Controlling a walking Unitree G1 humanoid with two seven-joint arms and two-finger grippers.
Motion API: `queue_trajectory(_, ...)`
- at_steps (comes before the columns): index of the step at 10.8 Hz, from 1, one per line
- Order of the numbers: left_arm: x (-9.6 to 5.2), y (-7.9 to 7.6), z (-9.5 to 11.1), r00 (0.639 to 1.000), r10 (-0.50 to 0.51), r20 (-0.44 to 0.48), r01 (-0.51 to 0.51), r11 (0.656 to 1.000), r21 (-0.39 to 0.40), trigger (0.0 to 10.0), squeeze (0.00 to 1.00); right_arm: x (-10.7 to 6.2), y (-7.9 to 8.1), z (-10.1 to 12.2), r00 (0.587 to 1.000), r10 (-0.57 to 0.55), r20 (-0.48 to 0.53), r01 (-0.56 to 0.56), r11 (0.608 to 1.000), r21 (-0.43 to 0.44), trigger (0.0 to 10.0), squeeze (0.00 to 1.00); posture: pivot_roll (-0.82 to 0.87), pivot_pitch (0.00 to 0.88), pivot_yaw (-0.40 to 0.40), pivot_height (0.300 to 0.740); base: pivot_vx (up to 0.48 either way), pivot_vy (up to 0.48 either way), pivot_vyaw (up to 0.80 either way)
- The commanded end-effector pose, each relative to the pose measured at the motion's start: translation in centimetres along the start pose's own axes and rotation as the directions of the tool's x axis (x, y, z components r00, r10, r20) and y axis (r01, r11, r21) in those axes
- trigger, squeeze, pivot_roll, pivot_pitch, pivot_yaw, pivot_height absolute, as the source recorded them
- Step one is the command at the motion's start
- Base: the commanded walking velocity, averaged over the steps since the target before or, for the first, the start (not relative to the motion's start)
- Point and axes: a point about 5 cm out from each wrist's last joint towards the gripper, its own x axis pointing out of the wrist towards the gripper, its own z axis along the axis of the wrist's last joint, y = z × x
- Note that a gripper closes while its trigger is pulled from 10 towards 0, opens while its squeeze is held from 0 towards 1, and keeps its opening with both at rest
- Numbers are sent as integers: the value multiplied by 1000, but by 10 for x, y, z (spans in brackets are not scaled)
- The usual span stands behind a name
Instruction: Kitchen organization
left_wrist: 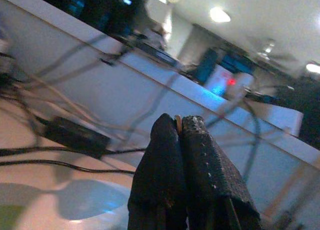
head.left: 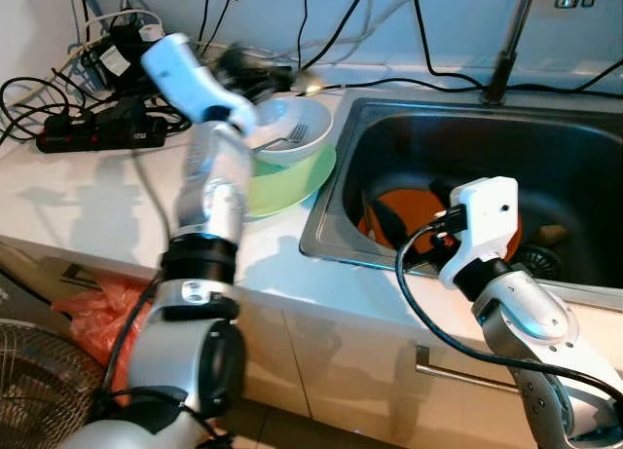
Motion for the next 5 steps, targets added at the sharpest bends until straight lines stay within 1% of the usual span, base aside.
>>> queue_trajectory(1,3,-14,1,999,-54,-3,54,998,-19,0,0,0,0,4,1000,-10,20,10,1000,-4,10000,0,-245,0,149,740,0,0,-569)
queue_trajectory(3,2,-23,-6,996,-88,-24,87,995,-45,0,0,-1,-1,4,999,-22,26,22,1000,-5,10000,0,-258,0,156,740,0,0,-413)
queue_trajectory(5,1,-30,-13,992,-116,-49,113,991,-65,0,0,-3,-2,5,999,-37,31,37,999,-7,10000,0,-277,0,164,740,0,0,0)
